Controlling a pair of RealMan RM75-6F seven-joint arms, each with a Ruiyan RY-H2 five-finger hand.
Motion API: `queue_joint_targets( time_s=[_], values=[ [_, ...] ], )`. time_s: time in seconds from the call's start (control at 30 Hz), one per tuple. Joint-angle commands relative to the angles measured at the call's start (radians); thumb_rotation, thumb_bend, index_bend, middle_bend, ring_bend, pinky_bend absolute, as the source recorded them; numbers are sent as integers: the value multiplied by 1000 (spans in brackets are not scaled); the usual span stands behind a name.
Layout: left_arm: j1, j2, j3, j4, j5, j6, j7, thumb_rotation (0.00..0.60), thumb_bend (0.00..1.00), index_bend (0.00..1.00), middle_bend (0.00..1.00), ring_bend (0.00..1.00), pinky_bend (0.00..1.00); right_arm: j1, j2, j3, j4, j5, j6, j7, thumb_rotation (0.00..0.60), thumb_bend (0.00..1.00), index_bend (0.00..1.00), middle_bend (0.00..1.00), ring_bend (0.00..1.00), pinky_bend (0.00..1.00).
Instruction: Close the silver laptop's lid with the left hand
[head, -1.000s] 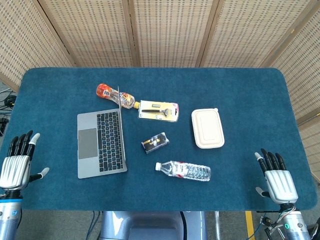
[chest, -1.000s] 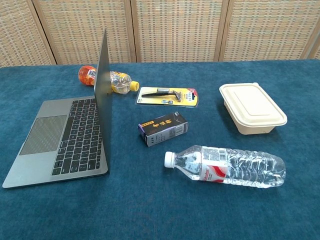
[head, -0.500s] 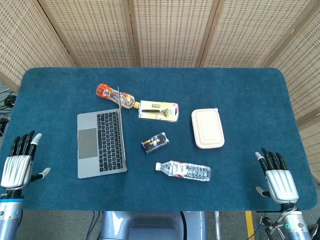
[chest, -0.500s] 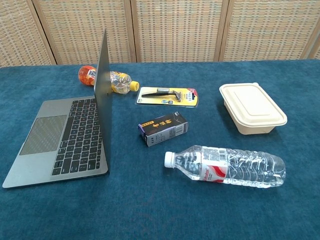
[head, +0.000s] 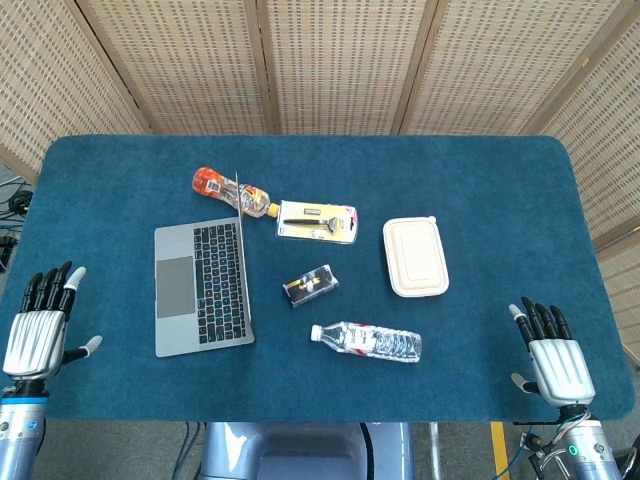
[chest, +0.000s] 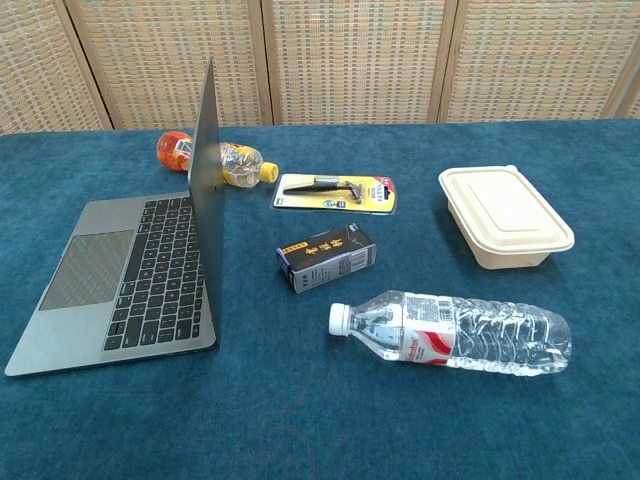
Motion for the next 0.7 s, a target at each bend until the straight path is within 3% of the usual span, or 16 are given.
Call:
queue_joint_targets(
  time_s=[0.03, 0.23, 0.4, 0.53, 0.7],
  values=[
    [1, 3, 5, -3, 9, 2, -2, 600, 106, 0, 0, 0, 0, -2, 1, 0, -2, -1, 4, 0, 600, 51, 0, 0, 0, 0],
    [1, 14, 9, -6, 34, 11, -31, 600, 195, 0, 0, 0, 0, -5, 3, 2, -2, 1, 10, 1, 600, 51, 0, 0, 0, 0],
    [-9, 29, 25, 18, 70, -6, -82, 600, 423, 0, 0, 0, 0, -3, 2, 6, -1, 7, 6, 4, 600, 48, 0, 0, 0, 0],
    [-32, 60, 29, 20, 86, -40, -77, 600, 501, 0, 0, 0, 0, 1, -1, 4, -1, 8, -1, -2, 600, 52, 0, 0, 0, 0],
    [-83, 121, 23, 1, 112, -105, -82, 600, 752, 0, 0, 0, 0, 0, -4, 4, 1, 11, -2, -9, 600, 51, 0, 0, 0, 0]
  ],
)
